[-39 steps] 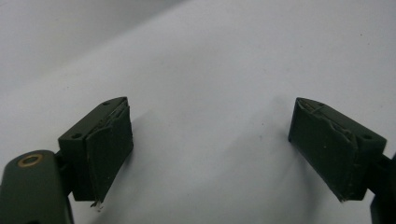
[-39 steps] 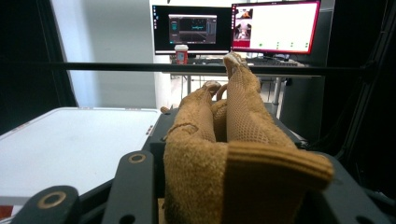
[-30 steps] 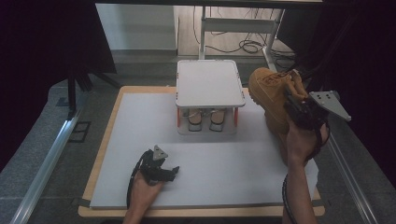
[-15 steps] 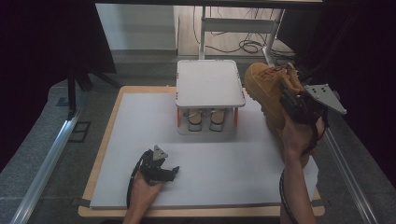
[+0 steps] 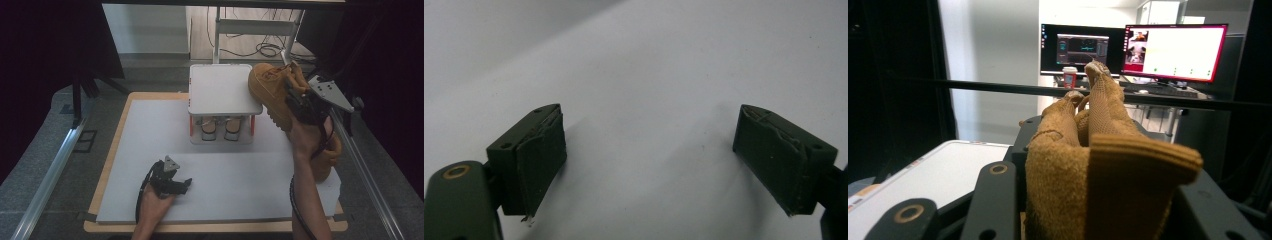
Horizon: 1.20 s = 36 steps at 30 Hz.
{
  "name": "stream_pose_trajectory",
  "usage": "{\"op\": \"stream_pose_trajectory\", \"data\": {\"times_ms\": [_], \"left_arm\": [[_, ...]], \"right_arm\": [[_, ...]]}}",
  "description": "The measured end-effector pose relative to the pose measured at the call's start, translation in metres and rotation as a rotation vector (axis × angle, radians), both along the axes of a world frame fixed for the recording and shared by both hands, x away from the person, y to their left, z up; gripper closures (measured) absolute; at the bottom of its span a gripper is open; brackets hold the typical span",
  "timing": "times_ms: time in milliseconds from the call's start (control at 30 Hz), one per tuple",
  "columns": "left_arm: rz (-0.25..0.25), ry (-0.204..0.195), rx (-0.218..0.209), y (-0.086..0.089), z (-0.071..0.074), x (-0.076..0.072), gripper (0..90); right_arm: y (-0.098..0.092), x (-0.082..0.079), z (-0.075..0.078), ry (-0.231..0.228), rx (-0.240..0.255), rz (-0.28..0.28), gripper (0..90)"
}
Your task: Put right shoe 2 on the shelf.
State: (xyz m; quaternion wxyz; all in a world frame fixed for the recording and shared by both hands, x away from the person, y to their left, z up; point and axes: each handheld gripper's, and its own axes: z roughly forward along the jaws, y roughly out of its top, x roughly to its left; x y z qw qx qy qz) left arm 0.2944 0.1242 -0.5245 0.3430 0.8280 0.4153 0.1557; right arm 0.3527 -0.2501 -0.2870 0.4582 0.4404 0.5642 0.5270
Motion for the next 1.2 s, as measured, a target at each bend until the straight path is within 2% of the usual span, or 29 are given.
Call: {"op": "stream_pose_trajectory", "data": {"times_ms": [433,1200], "left_arm": [[-0.004,0.000,0.003,0.000,0.000,0.000,13.5],[-0.004,-0.001,0.004,0.000,0.000,0.000,13.5]], "right_arm": [[0.036,0.016,0.003,-0.010,0.013,0.059,58.7],[0.101,0.052,-0.004,-0.006,0.016,0.151,58.5]]}}
